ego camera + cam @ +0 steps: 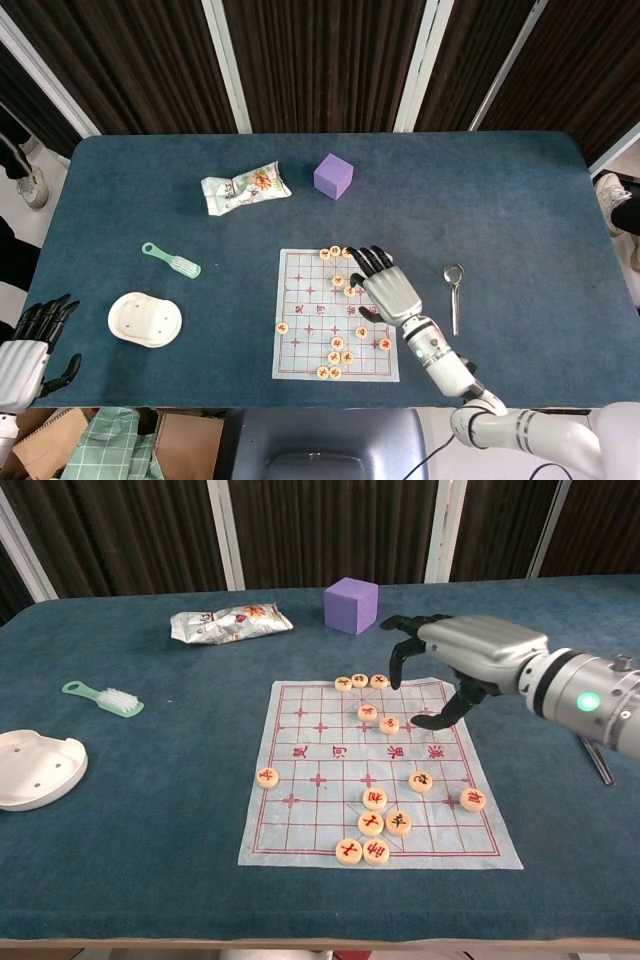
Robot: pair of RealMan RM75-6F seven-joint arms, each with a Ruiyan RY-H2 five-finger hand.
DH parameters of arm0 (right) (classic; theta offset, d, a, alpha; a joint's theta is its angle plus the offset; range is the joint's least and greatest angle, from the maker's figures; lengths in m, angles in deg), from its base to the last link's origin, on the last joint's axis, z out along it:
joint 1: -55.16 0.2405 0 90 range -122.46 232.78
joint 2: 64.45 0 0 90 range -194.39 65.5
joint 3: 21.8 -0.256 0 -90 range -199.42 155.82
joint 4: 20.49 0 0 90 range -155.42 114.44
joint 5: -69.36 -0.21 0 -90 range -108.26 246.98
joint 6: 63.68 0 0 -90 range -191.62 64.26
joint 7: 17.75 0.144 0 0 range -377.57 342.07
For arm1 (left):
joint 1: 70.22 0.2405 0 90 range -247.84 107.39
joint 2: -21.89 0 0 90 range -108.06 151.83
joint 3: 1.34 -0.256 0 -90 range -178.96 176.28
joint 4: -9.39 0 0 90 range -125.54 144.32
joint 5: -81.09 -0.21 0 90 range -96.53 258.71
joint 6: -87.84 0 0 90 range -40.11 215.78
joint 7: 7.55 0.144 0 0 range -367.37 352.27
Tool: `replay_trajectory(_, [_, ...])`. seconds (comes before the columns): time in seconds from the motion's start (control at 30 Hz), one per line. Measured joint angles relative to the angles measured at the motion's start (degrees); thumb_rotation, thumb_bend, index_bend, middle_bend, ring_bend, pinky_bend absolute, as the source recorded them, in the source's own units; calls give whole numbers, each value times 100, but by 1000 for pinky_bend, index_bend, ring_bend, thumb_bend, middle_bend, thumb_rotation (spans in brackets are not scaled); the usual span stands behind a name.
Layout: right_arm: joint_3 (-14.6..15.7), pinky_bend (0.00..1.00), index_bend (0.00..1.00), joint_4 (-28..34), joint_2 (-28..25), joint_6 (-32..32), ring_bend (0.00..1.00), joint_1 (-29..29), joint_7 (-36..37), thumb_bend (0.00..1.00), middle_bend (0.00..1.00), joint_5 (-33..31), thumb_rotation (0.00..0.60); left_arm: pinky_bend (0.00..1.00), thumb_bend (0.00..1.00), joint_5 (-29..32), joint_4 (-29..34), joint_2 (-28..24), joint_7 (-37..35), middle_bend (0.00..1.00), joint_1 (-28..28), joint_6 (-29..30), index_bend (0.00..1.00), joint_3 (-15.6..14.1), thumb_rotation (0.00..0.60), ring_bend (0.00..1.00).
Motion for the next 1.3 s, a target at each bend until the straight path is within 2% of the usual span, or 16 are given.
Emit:
replay_trajectory(0.1, [-7, 0, 526, -289, 222, 10, 0, 115, -170, 402, 10, -163, 600, 0, 428, -30, -9, -15, -19, 0, 3, 10, 0, -16, 600, 0])
replay_trajectory(0.37, [-25, 0, 517, -720, 388, 90, 0, 254, -320, 402, 10, -561, 600, 0, 429, -63, -16, -33, -54, 0, 8, 27, 0, -40, 600, 0])
replay_trajectory(0.5, [-46, 0, 524, -937, 475, 234, 0, 366, -336, 435, 10, -760, 600, 0, 430, -62, -4, -26, -1, 0, 5, 17, 0, -43, 600, 0])
replay_trajectory(1.0, [66, 0, 541, -1483, 887, 434, 0, 680, -143, 440, 16, -845, 600, 0, 428, -31, 21, 4, 115, 0, 9, 13, 0, -39, 600, 0])
replay_trajectory(1.3, [61, 0, 563, -1634, 1019, 469, 0, 791, -164, 496, 28, -970, 600, 0, 428, -47, 21, -31, 22, 0, 52, 107, 0, -37, 600, 0])
